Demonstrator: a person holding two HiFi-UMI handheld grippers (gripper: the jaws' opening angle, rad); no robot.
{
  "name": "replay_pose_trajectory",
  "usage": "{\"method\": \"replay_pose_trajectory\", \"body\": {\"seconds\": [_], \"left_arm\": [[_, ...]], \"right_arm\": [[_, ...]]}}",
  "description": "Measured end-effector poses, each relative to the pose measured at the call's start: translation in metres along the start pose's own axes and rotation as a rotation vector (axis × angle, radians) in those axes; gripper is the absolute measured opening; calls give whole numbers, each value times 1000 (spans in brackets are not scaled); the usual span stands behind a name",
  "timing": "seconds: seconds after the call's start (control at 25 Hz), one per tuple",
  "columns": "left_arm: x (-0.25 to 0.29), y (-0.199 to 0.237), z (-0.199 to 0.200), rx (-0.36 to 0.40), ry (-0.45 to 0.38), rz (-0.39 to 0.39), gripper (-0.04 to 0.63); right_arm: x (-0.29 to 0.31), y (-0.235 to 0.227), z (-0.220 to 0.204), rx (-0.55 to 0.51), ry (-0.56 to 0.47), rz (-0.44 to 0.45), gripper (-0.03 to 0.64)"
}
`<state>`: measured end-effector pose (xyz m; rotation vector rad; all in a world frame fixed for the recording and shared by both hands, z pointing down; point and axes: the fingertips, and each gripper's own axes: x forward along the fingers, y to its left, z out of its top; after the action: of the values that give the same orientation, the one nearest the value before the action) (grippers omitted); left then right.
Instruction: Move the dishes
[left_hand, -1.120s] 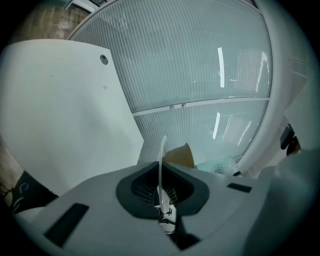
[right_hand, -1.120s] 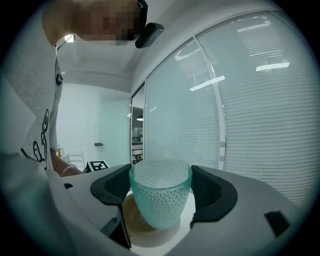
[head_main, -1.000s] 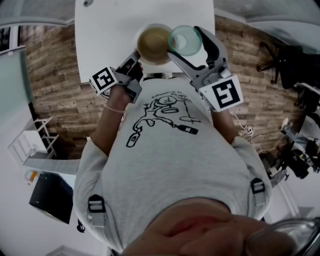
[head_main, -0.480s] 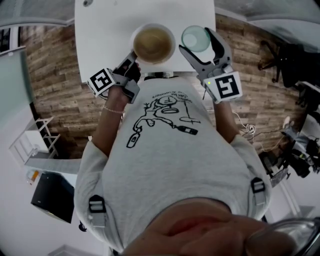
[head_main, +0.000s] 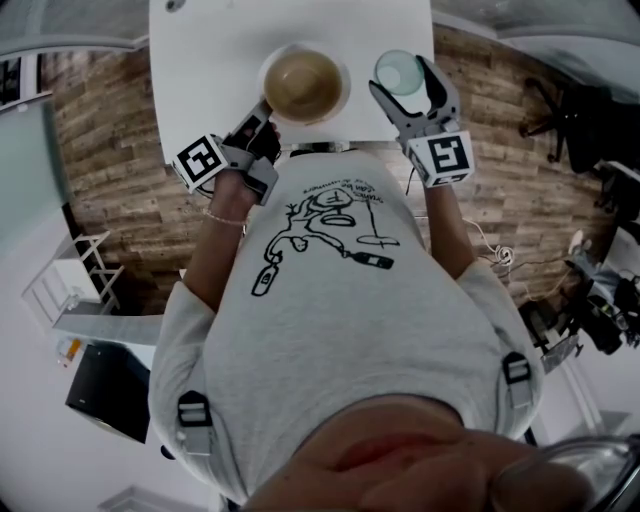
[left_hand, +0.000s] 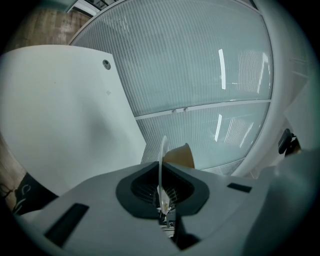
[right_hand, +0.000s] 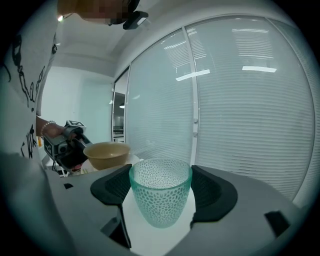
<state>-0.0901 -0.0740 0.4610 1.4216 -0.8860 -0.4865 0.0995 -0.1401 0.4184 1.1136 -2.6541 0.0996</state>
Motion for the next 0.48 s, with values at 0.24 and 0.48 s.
{"method": "replay_pose_trajectory", "body": {"seconds": [0.24, 0.48], "left_arm": [[1, -1, 0, 2, 0, -3, 12], [1, -3, 2, 4, -5, -9, 12]], "right_arm": [[3, -11, -34, -14, 13, -36, 373], [8, -18, -74, 32, 41, -57, 373]]}}
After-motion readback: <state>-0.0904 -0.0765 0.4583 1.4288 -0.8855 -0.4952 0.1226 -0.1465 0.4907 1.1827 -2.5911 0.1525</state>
